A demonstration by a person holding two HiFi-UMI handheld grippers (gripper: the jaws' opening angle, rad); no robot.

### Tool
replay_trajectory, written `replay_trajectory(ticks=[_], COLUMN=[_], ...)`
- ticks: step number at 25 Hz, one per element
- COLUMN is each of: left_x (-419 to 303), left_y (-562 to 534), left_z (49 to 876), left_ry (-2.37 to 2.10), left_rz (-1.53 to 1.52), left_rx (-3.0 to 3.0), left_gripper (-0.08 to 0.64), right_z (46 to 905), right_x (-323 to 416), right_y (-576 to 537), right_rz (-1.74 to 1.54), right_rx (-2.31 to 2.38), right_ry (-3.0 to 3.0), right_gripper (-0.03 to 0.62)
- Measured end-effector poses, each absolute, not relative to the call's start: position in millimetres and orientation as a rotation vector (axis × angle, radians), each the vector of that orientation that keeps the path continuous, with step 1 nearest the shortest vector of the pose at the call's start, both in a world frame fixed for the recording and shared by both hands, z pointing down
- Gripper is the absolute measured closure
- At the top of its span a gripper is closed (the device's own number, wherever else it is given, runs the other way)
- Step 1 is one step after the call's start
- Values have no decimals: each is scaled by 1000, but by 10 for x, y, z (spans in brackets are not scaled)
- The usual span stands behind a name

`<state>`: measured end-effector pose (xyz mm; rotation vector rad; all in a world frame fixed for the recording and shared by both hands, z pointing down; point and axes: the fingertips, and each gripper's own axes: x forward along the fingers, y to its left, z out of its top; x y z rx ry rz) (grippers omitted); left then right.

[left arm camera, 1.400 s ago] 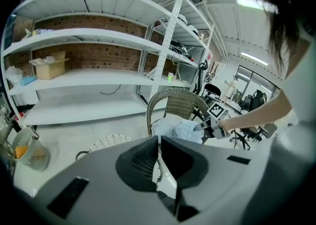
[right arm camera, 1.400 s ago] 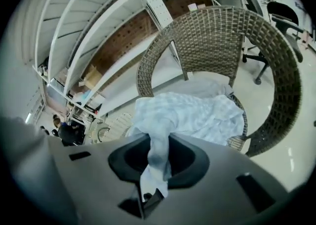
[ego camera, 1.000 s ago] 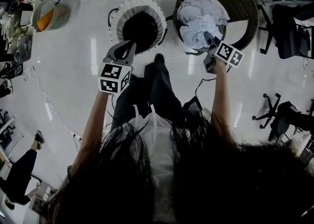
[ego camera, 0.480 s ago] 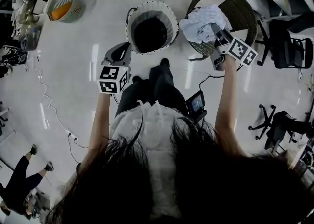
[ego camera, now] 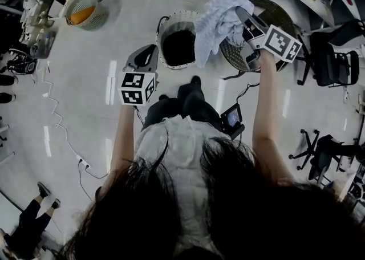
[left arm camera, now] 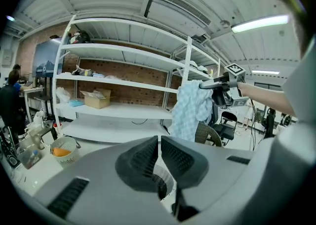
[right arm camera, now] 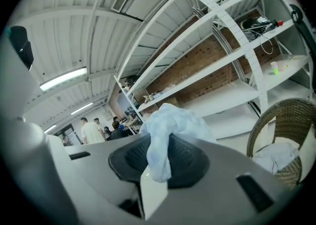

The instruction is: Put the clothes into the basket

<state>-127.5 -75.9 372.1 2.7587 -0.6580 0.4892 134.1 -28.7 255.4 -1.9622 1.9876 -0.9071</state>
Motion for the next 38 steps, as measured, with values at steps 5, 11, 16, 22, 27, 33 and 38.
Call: replay_trajectory(ticks=[5, 11, 16, 22, 27, 33, 38], left_x=[-1372, -1496, -1625, -1519, -1556, -1321, -1262], left_y=[-761, -749, -784, -840, -932, -1104, -1196], left_z=[3627, 3584, 3668, 3771, 3940, 4108, 4321], left_ry=[-677, -693, -734, -791, -856, -948, -1021], left_rz=[456, 442, 448, 476, 499, 513, 537], left_rx=[2770, 2772, 2736, 2679, 2611, 2519, 2442], left_gripper=[531, 531, 531, 531, 531, 531, 531], right_z=[2325, 2316, 2504, 2948, 3487, 4140, 4712], right_x=[994, 672, 485, 435, 270, 281, 158], right_y=[-550, -770, -938, -1119, -1212, -1239, -1241], right_rz=[-861, -884, -952, -1102, -1272, -1480, -1624], right_rx=[-1887, -1822, -1797, -1734, -1680, -1626, -1584], right_ry=[2070, 2127, 2147, 2214, 2257, 2285, 2344], right_gripper=[512, 511, 511, 511, 511, 511, 511])
